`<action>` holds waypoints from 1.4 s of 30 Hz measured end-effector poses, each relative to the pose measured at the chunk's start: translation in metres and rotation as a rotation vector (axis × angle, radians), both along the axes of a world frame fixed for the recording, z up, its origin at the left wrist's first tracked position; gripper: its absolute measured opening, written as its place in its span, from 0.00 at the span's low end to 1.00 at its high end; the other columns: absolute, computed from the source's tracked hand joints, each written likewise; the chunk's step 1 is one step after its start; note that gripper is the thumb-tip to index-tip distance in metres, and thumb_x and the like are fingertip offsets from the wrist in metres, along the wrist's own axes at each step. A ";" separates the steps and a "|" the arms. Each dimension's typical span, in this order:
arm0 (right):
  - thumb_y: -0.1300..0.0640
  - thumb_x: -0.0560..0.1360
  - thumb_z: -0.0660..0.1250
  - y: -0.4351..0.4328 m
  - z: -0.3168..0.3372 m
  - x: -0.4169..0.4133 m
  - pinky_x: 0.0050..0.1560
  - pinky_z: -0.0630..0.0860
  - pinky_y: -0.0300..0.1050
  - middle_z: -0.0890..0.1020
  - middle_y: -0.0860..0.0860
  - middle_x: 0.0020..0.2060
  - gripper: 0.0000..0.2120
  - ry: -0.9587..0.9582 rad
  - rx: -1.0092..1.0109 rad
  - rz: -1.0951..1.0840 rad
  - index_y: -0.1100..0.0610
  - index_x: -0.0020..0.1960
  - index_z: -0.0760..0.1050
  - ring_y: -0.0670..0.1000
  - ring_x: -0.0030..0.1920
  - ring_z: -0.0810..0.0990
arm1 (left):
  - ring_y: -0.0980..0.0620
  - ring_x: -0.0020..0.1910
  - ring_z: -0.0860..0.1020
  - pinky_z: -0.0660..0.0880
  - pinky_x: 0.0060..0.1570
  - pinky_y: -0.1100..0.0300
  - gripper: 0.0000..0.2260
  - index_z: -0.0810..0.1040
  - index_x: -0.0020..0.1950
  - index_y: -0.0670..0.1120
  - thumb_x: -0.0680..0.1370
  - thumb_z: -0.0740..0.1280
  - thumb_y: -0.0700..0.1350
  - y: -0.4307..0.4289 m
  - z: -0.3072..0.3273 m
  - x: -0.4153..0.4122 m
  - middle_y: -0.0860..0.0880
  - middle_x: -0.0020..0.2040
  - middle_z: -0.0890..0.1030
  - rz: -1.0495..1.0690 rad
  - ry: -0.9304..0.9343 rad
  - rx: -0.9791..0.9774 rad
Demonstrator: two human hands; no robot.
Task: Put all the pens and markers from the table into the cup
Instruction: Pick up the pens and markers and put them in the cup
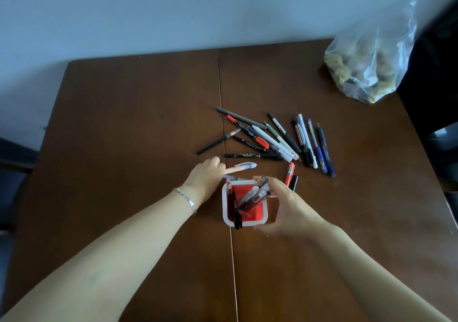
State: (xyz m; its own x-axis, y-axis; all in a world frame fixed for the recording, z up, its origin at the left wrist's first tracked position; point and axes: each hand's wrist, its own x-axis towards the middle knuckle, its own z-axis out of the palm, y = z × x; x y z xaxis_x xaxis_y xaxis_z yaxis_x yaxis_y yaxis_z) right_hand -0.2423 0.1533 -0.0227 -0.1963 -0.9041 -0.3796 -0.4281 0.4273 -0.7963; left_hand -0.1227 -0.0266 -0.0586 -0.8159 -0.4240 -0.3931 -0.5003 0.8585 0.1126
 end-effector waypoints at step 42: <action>0.57 0.60 0.79 0.016 0.006 0.006 0.61 0.74 0.42 0.72 0.44 0.61 0.43 0.021 0.021 -0.113 0.53 0.69 0.61 0.45 0.59 0.72 | 0.53 0.51 0.79 0.76 0.41 0.74 0.08 0.74 0.49 0.49 0.75 0.68 0.38 0.102 0.066 0.025 0.54 0.47 0.79 0.768 0.899 0.876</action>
